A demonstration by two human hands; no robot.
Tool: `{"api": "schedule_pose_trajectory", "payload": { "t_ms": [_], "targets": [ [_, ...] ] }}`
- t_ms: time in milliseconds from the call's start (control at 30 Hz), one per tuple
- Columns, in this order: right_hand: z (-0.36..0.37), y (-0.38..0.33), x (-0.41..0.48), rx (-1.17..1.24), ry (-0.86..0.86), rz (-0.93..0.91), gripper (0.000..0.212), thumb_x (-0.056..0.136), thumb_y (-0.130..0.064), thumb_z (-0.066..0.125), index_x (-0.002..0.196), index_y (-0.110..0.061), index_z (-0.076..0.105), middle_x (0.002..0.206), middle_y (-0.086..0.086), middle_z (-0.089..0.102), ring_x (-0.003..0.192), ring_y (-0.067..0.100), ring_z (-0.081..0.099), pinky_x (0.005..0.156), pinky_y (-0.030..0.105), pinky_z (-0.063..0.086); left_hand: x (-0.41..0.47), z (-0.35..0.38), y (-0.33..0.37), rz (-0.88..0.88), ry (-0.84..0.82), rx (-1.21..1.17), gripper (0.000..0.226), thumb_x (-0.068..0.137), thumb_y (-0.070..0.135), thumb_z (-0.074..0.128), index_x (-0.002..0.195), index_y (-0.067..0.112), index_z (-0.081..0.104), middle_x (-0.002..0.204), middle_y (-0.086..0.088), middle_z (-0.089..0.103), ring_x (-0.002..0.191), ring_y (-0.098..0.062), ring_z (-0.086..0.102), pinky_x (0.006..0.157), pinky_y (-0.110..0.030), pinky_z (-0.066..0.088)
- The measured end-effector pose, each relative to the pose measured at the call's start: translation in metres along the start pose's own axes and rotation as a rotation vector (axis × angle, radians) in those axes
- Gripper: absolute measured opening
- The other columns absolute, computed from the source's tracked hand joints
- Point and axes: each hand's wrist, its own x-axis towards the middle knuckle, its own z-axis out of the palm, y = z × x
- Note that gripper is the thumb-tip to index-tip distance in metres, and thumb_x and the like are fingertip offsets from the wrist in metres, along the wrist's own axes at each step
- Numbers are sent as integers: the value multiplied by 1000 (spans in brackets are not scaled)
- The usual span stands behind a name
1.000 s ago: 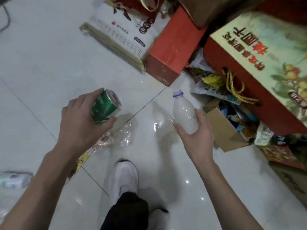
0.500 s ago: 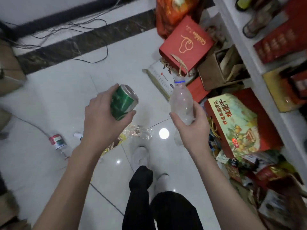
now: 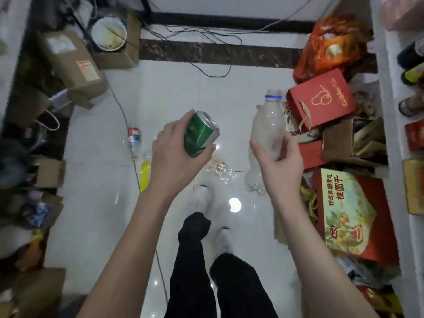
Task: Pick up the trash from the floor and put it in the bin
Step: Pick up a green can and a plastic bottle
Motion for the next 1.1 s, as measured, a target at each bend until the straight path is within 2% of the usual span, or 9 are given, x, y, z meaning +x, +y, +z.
{"api": "schedule_pose_trajectory", "payload": {
  "t_ms": [200,267,367,500,633,733,833,1000,1100],
  "targets": [
    [37,-8,-73,-31,-199,-50,56,81,-39,84,131,-24,62,117,-14,70,101,-6,65,80,6,48,-97,-55,-50,-190,171,-15,83,75,63,66,149,35,38,133,2,54,122,-20,49,106,-47,40],
    [58,-11,-98,-35,-265,-69,54,81,-38,85,130,-25,63,115,-15,71,98,-8,65,77,5,47,-127,-75,-72,-248,232,-12,81,77,60,69,147,34,39,131,3,55,120,-19,50,104,-47,41],
    [95,-13,-143,-59,-368,-106,53,81,-39,85,127,-29,63,114,-16,70,99,-8,65,80,8,49,-175,-108,-106,-319,342,-17,79,79,53,73,147,30,40,132,2,55,120,-19,51,104,-48,41],
    [153,-10,-224,-104,-519,-157,53,80,-44,84,126,-31,63,114,-18,70,101,-6,66,88,18,53,-255,-157,-159,-446,486,-28,81,78,55,74,146,29,39,136,5,54,124,-16,49,106,-47,41],
    [211,9,-333,-145,-662,-181,61,79,-47,83,132,-27,62,120,-14,70,107,2,68,97,31,56,-363,-201,-225,-592,584,-103,83,76,58,74,145,30,37,138,9,51,126,-14,50,106,-47,44],
    [249,36,-421,-160,-754,-184,57,80,-44,84,129,-24,64,117,-11,73,105,7,70,99,38,56,-453,-225,-278,-700,641,-113,80,75,61,72,142,33,38,135,12,52,123,-11,51,104,-46,46],
    [280,67,-505,-201,-841,-168,55,76,-47,84,125,-29,65,109,-18,73,95,3,71,88,30,59,-538,-240,-324,-815,707,-152,76,73,62,72,137,32,43,129,13,55,118,-11,54,99,-44,49],
    [317,119,-611,-302,-975,-216,54,73,-53,81,120,-33,64,97,-39,64,89,-11,65,71,3,46,-653,-235,-383,-995,756,-170,73,76,60,71,136,28,47,127,7,59,116,-14,56,98,-45,50],
    [333,146,-652,-391,-1038,-261,57,74,-57,78,123,-32,63,103,-36,62,94,-16,60,71,-3,41,-702,-221,-410,-1098,758,-140,76,77,57,71,139,20,48,130,0,60,118,-20,57,99,-48,47]
  ]
}}
